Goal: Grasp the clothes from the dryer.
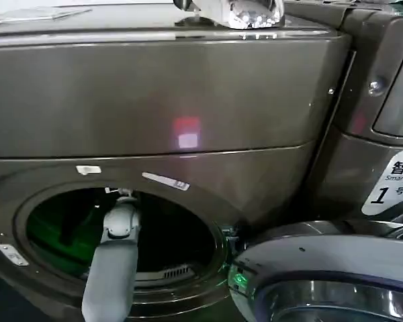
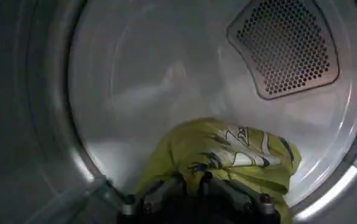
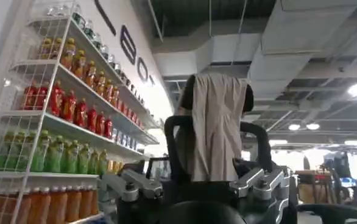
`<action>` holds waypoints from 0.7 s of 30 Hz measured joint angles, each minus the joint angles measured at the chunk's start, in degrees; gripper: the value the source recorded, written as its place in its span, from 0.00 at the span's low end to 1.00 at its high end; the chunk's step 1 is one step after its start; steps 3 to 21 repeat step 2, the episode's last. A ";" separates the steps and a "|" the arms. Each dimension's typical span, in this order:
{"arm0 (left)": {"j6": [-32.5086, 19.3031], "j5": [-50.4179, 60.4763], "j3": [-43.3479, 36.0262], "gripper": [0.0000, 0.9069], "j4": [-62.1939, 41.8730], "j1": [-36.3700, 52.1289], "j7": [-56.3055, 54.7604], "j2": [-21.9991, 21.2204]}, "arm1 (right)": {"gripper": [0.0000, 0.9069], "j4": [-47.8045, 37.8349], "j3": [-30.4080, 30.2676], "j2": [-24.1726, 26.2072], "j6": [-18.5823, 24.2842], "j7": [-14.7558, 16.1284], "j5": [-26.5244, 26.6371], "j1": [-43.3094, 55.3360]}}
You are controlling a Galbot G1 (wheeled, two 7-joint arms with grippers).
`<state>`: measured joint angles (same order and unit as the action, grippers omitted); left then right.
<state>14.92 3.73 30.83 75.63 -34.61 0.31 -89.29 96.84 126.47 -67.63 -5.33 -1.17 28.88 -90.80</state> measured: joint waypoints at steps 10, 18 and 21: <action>0.20 0.01 -0.02 0.00 0.03 -0.07 0.08 0.00 | 1.00 0.04 0.03 -0.04 -0.09 0.03 0.04 0.06; 0.20 0.01 -0.02 0.00 0.03 -0.07 0.08 0.00 | 1.00 0.04 0.03 -0.04 -0.09 0.03 0.04 0.06; 0.20 0.01 -0.02 0.00 0.03 -0.07 0.08 0.00 | 1.00 0.04 0.03 -0.04 -0.09 0.03 0.04 0.06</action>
